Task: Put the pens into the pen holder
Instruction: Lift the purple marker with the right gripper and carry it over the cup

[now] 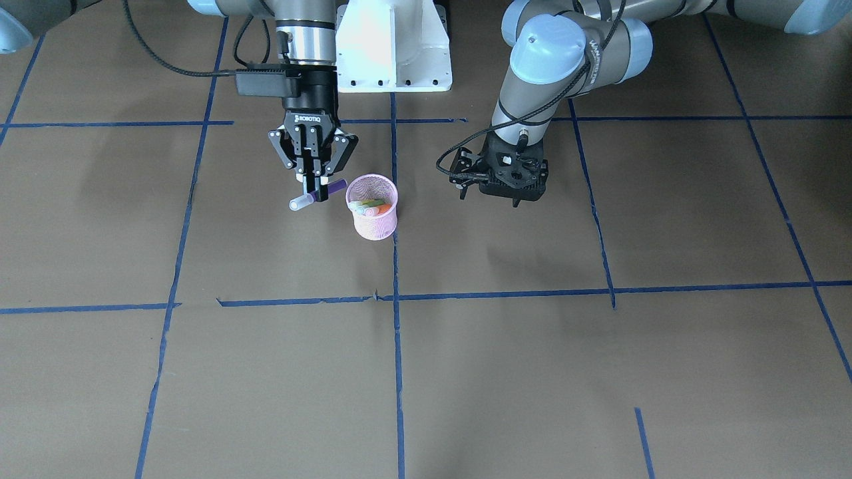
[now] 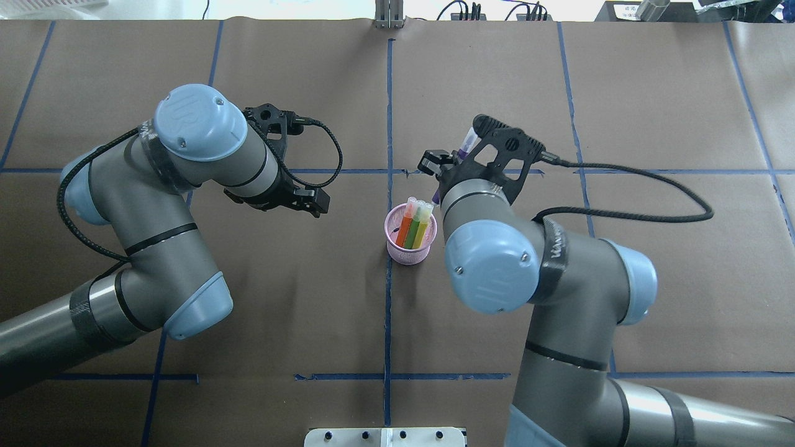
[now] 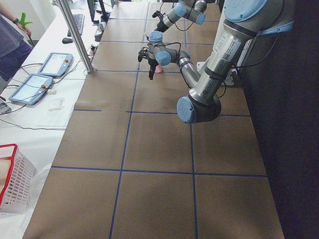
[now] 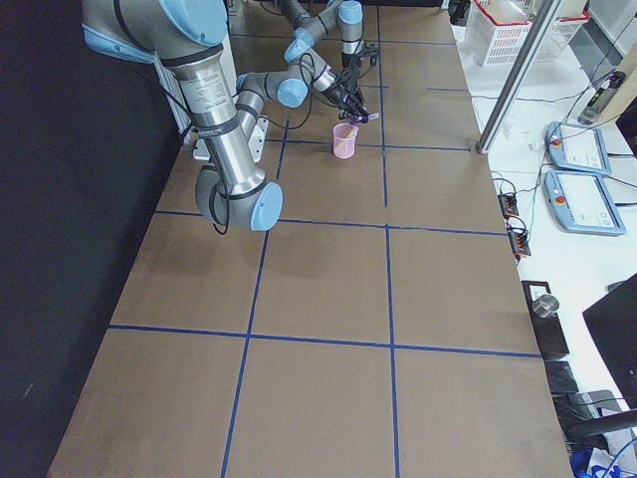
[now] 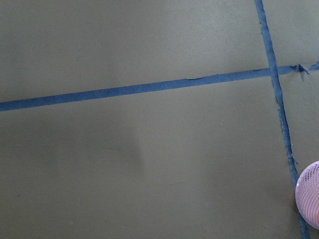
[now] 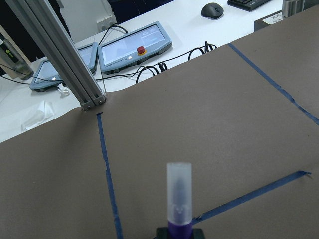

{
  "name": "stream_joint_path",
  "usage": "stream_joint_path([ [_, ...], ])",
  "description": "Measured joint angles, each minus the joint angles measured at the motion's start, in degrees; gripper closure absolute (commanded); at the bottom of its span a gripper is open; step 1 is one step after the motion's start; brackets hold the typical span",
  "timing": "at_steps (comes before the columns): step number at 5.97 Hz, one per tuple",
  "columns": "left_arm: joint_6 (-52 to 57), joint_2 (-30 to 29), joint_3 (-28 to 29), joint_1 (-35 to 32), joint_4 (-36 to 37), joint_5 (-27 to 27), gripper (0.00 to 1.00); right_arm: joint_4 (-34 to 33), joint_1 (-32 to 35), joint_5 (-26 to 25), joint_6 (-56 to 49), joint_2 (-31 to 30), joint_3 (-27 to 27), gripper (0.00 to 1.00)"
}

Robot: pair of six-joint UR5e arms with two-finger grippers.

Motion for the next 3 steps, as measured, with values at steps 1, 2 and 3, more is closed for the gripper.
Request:
stream_joint_path([
  [1, 0.0, 0.0, 0.1, 0.0, 0.0, 0.0, 0.00, -0.4, -2.1, -2.7, 3.5, 0.4, -1.4, 1.00],
  [2, 0.0, 0.0, 0.1, 0.0, 0.0, 0.0, 0.00, -0.5, -4.3, -5.5, 5.7, 0.5, -2.6, 1.00],
  [3, -0.1, 0.0, 0.1, 0.0, 0.0, 0.0, 0.00, -0.5, -5.9, -8.0, 7.4, 0.5, -3.6, 1.00],
])
